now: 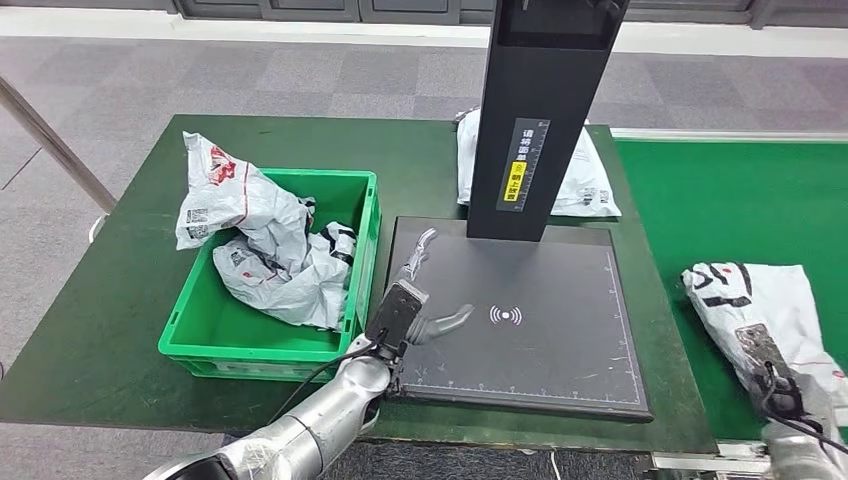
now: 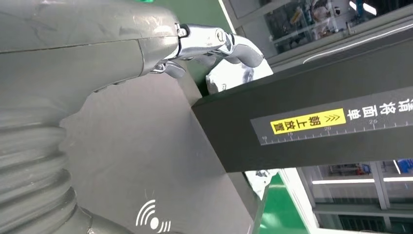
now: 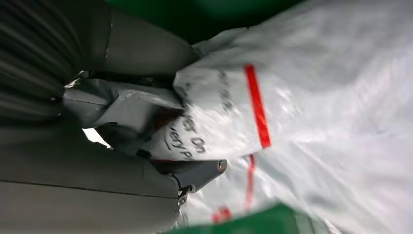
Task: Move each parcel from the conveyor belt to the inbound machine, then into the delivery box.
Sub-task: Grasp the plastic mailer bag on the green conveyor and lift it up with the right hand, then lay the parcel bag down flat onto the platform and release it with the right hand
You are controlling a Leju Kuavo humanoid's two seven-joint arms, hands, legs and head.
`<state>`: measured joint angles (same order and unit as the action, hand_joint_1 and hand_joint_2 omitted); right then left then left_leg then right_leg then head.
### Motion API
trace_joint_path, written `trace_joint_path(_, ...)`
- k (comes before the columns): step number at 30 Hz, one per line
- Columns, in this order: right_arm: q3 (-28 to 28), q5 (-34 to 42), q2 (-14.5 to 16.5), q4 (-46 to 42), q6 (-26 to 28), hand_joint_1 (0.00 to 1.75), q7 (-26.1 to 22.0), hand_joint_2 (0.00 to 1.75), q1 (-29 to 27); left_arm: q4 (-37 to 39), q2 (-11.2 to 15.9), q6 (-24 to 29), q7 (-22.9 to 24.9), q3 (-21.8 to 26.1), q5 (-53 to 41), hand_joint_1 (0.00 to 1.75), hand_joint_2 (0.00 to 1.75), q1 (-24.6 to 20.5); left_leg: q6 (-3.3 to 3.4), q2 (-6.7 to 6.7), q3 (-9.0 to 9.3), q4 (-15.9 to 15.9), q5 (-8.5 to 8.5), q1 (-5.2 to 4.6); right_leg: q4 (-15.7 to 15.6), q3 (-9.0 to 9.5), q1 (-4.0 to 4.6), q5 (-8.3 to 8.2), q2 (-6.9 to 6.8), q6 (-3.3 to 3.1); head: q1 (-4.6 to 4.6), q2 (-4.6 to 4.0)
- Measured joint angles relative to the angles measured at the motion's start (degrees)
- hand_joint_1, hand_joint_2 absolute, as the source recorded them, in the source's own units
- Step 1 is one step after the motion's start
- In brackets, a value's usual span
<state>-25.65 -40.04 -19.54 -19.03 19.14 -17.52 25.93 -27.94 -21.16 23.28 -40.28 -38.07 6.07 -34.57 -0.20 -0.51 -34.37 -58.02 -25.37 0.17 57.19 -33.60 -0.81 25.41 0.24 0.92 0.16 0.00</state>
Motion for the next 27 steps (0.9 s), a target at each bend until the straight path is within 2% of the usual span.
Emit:
trace_joint_path(3, -0.07, 6.82, 3.14, -3.10, 0.38, 1.75, -9.91, 1.75, -0.26, -0.64, 0.01, 2.13, 0.00, 1.81, -1.94, 0.00, 1.75, -0.02, -0.04, -0.01, -0.01, 0.01, 0.03, 0.01, 0.07, -0.06, 0.00, 0.01, -0.01, -0.03, 0.00, 0.00)
trace_joint_path(6, 2.08, 15.12, 7.30, -11.67, -1.24, 1.75, -13.55, 1.75, -3.67, -1.81, 0.30, 5.62, 0.00, 3.45, -4.47, 0.00, 1.75, -0.02, -0.10, -0.28, -0.02, 0.03, 0.07, 0.05, 0.11, -0.01, 0.04, 0.10, -0.25, -0.12, 0.01, 0.00)
trace_joint_path(10, 12.74, 22.08, 13.13, -30.83, -2.27, 1.75, -12.74, 1.75, -13.60, -4.97, 2.15, 10.74, 0.00, 5.43, -6.85, 0.00, 1.75, 0.34, -0.18, -0.42, -0.03, 0.14, 0.06, 0.07, 0.17, -0.07, 0.07, 0.22, -0.33, -0.26, -0.01, 0.00)
trace_joint_path(14, 24.13, 23.47, 15.58, -44.27, -1.00, 1.75, -11.51, 1.75, -20.14, -7.84, 3.70, 12.12, 0.00, 6.63, -7.74, 0.00, 1.75, 0.80, -0.24, -0.32, -0.06, 0.18, 0.03, 0.07, 0.20, -0.20, 0.06, 0.30, -0.27, -0.36, -0.01, 0.00)
trace_joint_path(18, 33.26, 23.00, 15.90, -50.81, -2.00, 1.75, -10.49, 1.75, -22.87, -10.77, 4.72, 13.00, 0.00, 6.95, -8.73, 0.00, 1.75, 1.55, -0.26, -0.30, -0.06, 0.19, 0.01, 0.06, 0.20, -0.21, 0.05, 0.31, -0.25, -0.36, -0.01, 0.00)
trace_joint_path(23, 42.31, 20.72, 16.20, -53.25, -4.86, 1.75, -8.09, 1.75, -24.03, -13.18, 5.14, 12.91, 0.00, 6.98, -8.95, 0.00, 1.75, 1.99, -0.26, -0.31, -0.06, 0.19, 0.02, 0.06, 0.19, -0.19, 0.04, 0.31, -0.30, -0.36, -0.01, 0.00)
trace_joint_path(24, 43.43, 20.25, 16.21, -53.36, -5.60, 1.65, -7.43, 1.75, -24.09, -13.54, 5.19, 12.90, 0.00, 6.98, -8.99, 0.00, 1.75, 2.09, -0.26, -0.31, -0.06, 0.18, 0.02, 0.06, 0.19, -0.19, 0.04, 0.31, -0.30, -0.36, -0.01, 0.00)
trace_joint_path(26, 45.29, 18.63, 16.20, -53.44, -6.71, 0.97, -5.56, 1.75, -24.15, -14.35, 5.26, 12.89, 0.00, 6.98, -9.14, 0.00, 1.75, 2.38, -0.27, -0.30, -0.04, 0.18, 0.03, 0.06, 0.18, -0.18, 0.04, 0.31, -0.28, -0.36, -0.01, 0.00)
trace_joint_path(27, 46.07, 17.74, 16.20, -53.46, -7.04, 0.54, -4.48, 1.75, -24.17, -14.77, 5.30, 12.90, 0.00, 6.98, -9.21, 0.00, 1.75, 2.52, -0.27, -0.29, -0.04, 0.18, 0.03, 0.06, 0.18, -0.18, 0.03, 0.30, -0.27, -0.36, -0.01, 0.00)
